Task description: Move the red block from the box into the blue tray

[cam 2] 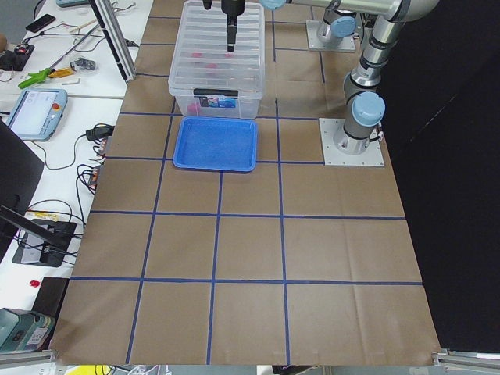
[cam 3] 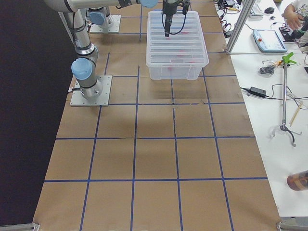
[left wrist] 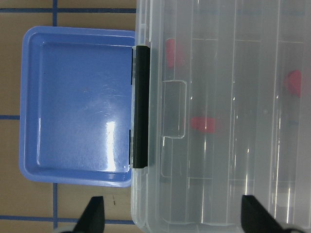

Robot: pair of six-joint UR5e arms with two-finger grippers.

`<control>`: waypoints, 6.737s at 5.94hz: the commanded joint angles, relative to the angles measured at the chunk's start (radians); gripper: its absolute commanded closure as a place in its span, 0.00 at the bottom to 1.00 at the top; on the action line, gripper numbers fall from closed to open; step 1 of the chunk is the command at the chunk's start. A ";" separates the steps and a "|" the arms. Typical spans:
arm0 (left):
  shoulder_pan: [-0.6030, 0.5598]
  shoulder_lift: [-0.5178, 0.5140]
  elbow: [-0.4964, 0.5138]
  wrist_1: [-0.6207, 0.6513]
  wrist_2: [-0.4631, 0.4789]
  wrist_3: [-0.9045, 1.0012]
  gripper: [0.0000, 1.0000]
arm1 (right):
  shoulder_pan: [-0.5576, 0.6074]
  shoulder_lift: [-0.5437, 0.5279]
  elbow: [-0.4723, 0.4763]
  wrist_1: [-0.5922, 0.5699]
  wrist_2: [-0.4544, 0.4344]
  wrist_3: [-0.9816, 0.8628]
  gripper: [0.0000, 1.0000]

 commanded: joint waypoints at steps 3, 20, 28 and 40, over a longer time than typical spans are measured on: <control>-0.001 0.004 -0.006 0.000 0.002 0.000 0.02 | -0.172 0.034 0.004 -0.021 0.003 -0.304 0.00; -0.001 0.001 -0.022 -0.053 -0.017 0.653 0.02 | -0.415 0.121 0.326 -0.490 -0.074 -0.584 0.00; -0.038 -0.139 -0.121 0.128 -0.029 1.560 0.03 | -0.570 0.100 0.314 -0.486 -0.120 -0.661 0.00; -0.104 -0.424 -0.297 0.614 -0.066 1.568 0.90 | -0.004 -0.015 0.061 -0.093 -0.006 -0.065 0.00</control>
